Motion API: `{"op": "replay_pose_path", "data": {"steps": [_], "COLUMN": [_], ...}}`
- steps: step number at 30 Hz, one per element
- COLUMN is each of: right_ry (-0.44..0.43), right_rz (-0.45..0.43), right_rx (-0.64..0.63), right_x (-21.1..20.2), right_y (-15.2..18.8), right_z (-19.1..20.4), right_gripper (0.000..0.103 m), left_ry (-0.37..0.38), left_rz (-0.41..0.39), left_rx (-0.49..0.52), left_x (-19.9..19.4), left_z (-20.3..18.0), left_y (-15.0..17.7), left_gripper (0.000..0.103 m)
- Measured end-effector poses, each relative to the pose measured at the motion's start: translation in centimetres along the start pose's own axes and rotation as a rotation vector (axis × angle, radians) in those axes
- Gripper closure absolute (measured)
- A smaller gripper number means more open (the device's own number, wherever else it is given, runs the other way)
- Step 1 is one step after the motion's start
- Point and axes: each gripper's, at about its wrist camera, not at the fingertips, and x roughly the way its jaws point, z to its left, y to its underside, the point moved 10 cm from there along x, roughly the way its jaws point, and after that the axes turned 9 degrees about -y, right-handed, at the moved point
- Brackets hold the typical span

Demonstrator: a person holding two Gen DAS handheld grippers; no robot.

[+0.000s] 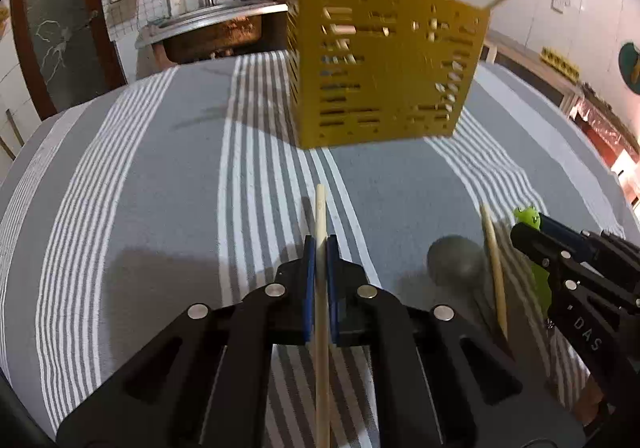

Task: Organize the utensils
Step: 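Lift the frog fork and chopstick and carry both over the yellow holder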

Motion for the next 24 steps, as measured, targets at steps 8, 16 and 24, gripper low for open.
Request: {"op": "replay_pose_path", "data": {"steps": [8, 16, 24], "right_ry": [-0.003, 0.004, 0.012], "right_rz": [-0.084, -0.183, -0.298], "right_rx": [0.009, 0.007, -0.003], "right_x": [-1.6, -3.4, -6.0], "right_y": [-1.3, -2.7, -4.1], "right_z": [-0.1, -0.2, -0.1], "right_gripper": [0.083, 0.083, 0.084], "left_ry": [-0.018, -0.016, -0.013], "left_rz": [-0.111, -0.179, -0.221], "left_rx": [-0.038, -0.089, -0.123], "left_x": [-2.4, -4.0, -5.0], "left_z": [1.0, 2.5, 3.6], "left_y": [-1.7, -3.1, -3.9], "left_gripper": [0.099, 0.099, 0.099]}}
